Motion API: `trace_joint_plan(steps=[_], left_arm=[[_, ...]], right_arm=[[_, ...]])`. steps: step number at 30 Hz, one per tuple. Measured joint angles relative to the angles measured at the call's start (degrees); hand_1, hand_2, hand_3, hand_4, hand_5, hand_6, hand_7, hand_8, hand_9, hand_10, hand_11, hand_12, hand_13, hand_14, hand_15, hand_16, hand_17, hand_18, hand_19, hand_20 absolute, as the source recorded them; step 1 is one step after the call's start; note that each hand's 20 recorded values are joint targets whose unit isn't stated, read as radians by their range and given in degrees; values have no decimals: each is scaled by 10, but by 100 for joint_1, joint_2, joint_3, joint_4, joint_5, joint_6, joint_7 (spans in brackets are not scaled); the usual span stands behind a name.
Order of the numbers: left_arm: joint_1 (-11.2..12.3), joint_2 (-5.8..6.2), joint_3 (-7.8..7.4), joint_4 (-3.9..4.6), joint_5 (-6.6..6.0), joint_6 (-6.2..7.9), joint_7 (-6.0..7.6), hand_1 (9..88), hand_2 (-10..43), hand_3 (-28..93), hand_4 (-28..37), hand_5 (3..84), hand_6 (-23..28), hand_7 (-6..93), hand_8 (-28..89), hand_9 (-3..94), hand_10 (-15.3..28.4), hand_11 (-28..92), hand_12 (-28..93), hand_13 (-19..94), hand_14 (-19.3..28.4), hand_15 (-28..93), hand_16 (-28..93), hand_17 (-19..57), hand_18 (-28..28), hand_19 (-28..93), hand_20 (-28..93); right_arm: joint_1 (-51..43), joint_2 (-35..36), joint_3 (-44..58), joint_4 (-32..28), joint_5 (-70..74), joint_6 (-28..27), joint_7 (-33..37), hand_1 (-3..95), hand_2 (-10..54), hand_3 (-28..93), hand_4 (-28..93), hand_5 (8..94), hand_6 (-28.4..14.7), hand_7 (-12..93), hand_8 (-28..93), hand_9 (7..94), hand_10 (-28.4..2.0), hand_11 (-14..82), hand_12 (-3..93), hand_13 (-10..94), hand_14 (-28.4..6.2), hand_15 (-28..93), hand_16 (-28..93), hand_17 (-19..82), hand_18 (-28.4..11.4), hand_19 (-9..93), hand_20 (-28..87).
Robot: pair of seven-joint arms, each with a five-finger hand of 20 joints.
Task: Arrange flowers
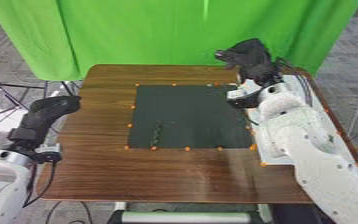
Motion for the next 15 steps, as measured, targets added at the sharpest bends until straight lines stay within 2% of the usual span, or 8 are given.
trace_joint_plan(steps=[3,6,8,11,15], left_arm=[[40,-8,-33,-13,1,0,-3,335,-58,605,-153,490,43,166,-66,462,137,212,119,363,179,190,22,56,134,78,186],[55,-16,-34,-14,7,-4,-14,336,-58,605,-153,490,43,166,-66,462,137,213,119,362,179,190,22,56,134,78,185],[50,-21,-25,-13,19,-20,-23,336,-58,605,-153,490,43,166,-66,462,137,212,119,362,179,190,22,56,134,78,186],[49,-33,-25,-13,32,-34,-37,336,-57,605,-154,489,42,167,-66,461,137,212,119,362,179,189,21,56,134,78,185],[95,-64,-74,-35,32,-35,-46,336,-57,605,-153,489,43,166,-66,461,137,212,119,361,179,189,22,55,134,78,186]], right_arm=[[-160,149,381,195,-841,-674,343,247,-95,495,-206,643,-66,164,-26,761,-168,190,243,910,-35,616,290,640,-145,932,609],[-178,344,432,397,-1034,-1627,402,264,-95,506,-199,632,-61,163,-26,745,-171,170,236,909,-34,617,292,641,-144,932,611],[-269,434,508,406,-1033,-2068,459,267,-95,508,-192,630,-59,163,-25,741,-172,163,235,909,-33,617,292,641,-143,932,611],[-640,492,882,292,-1035,-2142,549,268,-95,504,-180,629,-59,164,-26,736,-173,159,237,908,-33,617,291,642,-142,932,610],[-1412,569,1675,-32,-1046,-1743,670,265,-95,504,-170,629,-59,166,-26,734,-173,158,237,908,-33,619,289,643,-144,932,612]])
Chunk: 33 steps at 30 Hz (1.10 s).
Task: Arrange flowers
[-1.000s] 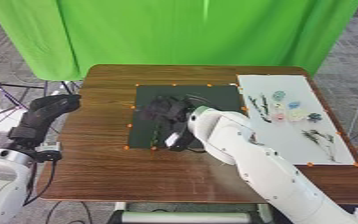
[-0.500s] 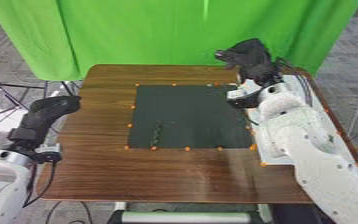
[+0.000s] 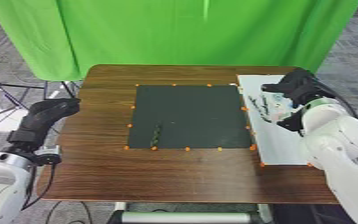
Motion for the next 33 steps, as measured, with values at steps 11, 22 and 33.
trace_joint_plan(steps=[11,22,33], left_arm=[[110,-67,-92,-49,6,-45,-54,336,-58,605,-153,489,42,166,-66,459,136,210,118,361,178,188,22,55,134,78,184],[114,-79,-103,-50,20,-122,-108,336,-58,604,-151,487,43,162,-65,459,137,209,119,360,180,189,22,53,134,77,184],[125,-104,-121,-56,26,-177,-143,336,-58,604,-150,487,44,163,-64,459,136,208,119,359,179,189,22,52,134,75,183]], right_arm=[[-1547,243,1222,-315,-258,143,307,272,-95,514,-166,635,-59,168,-28,738,-170,162,237,910,-31,621,285,643,-143,932,613],[-2481,349,1925,-265,-298,-124,463,292,-95,525,-168,637,-58,169,-28,735,-168,159,234,911,-30,621,285,643,-142,932,612],[-2636,380,1998,-127,-226,-325,535,370,-95,567,-182,660,-45,171,-41,764,-154,172,233,920,-25,619,283,649,-140,932,608]])
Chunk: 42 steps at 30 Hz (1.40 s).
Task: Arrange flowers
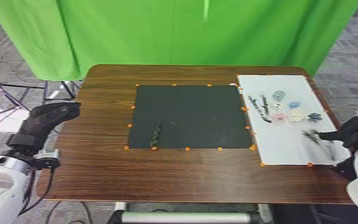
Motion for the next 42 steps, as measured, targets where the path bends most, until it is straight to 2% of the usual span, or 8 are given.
trace_joint_plan(steps=[21,24,26,32,42], left_arm=[[22,-25,-8,-18,4,-76,-44,337,-57,605,-153,488,44,163,-65,459,137,209,118,358,180,189,22,51,134,76,183],[23,-29,-8,-18,4,-79,-46,338,-56,603,-154,488,44,163,-65,459,137,209,118,358,180,189,21,51,134,77,183],[26,-32,-9,-18,4,-79,-46,337,-56,605,-153,488,45,164,-65,459,137,209,118,358,180,190,21,51,134,76,183],[38,-38,-19,-21,4,-79,-57,337,-56,604,-153,488,44,164,-66,459,137,209,118,358,180,190,21,51,134,76,182],[38,-61,-16,-26,3,-83,-88,335,-56,606,-151,488,45,164,-65,459,137,210,118,358,179,191,21,50,133,77,183]], right_arm=[[-47,-5,-242,206,36,-57,146,460,-95,574,-206,695,-33,203,-45,807,-131,206,235,935,-13,613,286,666,-125,932,595],[-32,-5,-311,251,-3,28,180,515,-95,517,-199,711,-29,199,133,831,-129,216,235,937,-10,625,271,678,-122,932,594],[-18,-5,-351,279,-31,143,204,546,-94,494,-191,726,-24,198,180,850,-127,218,237,937,-9,631,265,685,-122,932,595],[-17,3,-442,332,-112,530,232,595,-41,468,-169,774,-11,214,206,890,-111,236,243,937,-8,651,252,694,-121,932,601],[-28,98,-459,269,-369,947,85,576,-60,526,-144,787,-10,227,203,901,-107,249,251,937,-5,670,239,700,-119,932,622]])
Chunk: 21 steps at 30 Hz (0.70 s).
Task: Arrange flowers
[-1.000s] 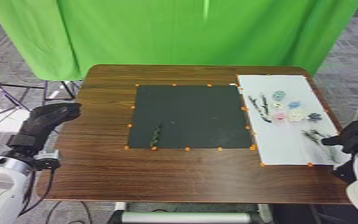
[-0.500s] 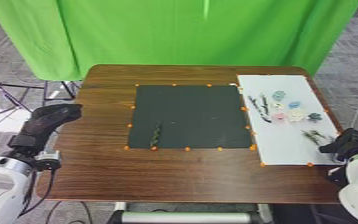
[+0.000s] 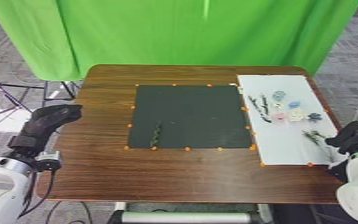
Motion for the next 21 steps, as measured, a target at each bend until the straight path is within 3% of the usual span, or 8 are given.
trace_joint_plan(steps=[3,6,8,18,21], left_arm=[[-3,-3,1,0,0,-6,-10,335,-56,605,-152,488,45,164,-66,459,138,210,117,358,179,190,21,49,134,78,182],[-3,-5,1,0,0,-10,-22,335,-56,606,-152,487,45,164,-65,459,138,210,117,358,179,190,21,49,134,78,182],[-2,-6,0,0,0,-11,-25,335,-56,605,-152,488,45,164,-66,459,138,210,117,358,179,190,21,48,134,78,182],[-1,-15,-3,0,0,-29,-29,336,-56,605,-153,487,44,165,-66,459,138,211,117,357,180,191,22,47,135,78,181],[-1,-18,-3,-1,0,-41,-29,336,-55,605,-153,487,45,164,-66,460,138,210,117,358,180,191,21,47,135,79,181]], right_arm=[[-6,12,11,-21,-21,-2,-37,497,-94,542,-116,763,-20,224,190,870,-117,246,250,937,-5,658,251,694,-120,932,629],[-30,11,52,-50,0,-47,-58,376,-95,601,-117,737,-29,229,-9,839,-136,237,246,937,-9,633,282,685,-120,932,625],[-34,11,68,-60,0,-113,-50,343,-95,597,-115,721,-37,218,-52,820,-148,227,242,937,-9,623,286,681,-121,932,622],[0,10,-6,6,-197,-519,85,310,-95,557,-108,686,-57,171,-45,798,-160,200,231,937,-14,612,297,676,-124,932,612],[49,11,-90,79,-215,-535,95,366,-95,548,-108,690,-58,173,-40,816,-149,207,228,937,-11,614,290,680,-118,932,603]])
